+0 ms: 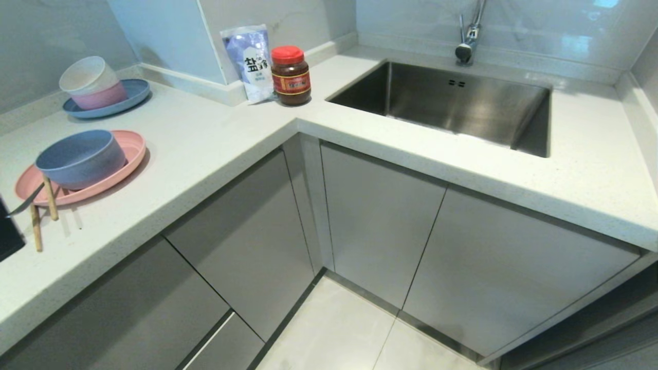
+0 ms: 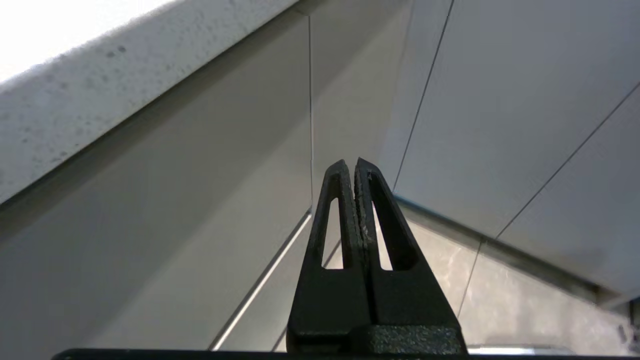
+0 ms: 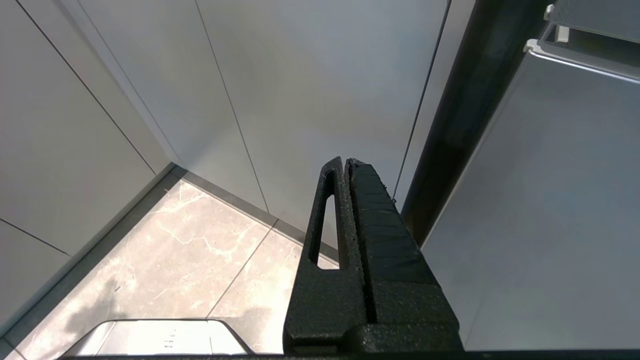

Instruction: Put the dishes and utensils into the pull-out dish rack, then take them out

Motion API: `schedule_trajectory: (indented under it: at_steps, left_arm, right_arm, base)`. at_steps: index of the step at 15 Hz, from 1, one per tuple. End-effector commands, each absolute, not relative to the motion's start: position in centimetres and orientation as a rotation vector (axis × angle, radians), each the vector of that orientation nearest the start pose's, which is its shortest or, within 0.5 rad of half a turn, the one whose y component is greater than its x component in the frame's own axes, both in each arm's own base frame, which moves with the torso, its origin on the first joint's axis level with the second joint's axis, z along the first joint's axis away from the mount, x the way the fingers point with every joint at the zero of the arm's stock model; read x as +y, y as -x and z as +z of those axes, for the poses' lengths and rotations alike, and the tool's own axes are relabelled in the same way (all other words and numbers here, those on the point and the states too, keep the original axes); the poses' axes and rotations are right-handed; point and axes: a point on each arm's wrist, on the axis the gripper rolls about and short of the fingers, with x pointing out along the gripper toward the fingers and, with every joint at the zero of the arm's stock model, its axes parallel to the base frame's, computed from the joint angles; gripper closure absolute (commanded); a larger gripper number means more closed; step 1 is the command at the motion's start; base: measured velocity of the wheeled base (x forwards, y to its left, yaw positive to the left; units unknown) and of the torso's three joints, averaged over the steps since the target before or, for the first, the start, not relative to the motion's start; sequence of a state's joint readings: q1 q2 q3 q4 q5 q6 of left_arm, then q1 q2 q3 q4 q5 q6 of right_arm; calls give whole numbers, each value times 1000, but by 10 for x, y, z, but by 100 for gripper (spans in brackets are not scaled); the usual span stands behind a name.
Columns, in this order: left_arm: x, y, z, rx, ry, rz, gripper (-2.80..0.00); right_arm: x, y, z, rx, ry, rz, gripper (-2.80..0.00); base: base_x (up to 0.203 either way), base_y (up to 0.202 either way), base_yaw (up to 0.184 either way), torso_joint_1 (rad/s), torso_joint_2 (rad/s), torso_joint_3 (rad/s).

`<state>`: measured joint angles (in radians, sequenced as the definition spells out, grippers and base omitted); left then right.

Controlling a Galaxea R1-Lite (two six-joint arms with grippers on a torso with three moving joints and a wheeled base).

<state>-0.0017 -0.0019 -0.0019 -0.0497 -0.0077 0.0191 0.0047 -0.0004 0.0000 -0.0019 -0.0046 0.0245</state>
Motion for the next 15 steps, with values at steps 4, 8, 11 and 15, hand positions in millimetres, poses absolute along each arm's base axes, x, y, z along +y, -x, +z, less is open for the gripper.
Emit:
schedule_trajectory:
  at_steps: [4, 8, 11, 15]
  left_arm:
    - [0, 21, 75, -33, 78, 9, 0]
    - [0, 21, 75, -33, 78, 9, 0]
    - [0, 21, 75, -33, 78, 9, 0]
    - [0, 21, 75, -34, 81, 9, 0]
  right_arm:
    - [0, 23, 75, -5, -25, 2, 0]
    - [0, 23, 75, -6, -25, 1, 0]
    - [0, 23, 75, -6, -25, 0, 0]
    - [0, 23, 75, -6, -25, 1, 0]
  base:
    - [0, 0, 0, 0, 0, 0]
    - [0, 0, 0, 0, 0, 0]
    - [0, 0, 0, 0, 0, 0]
    - [0, 0, 0, 1, 0, 11]
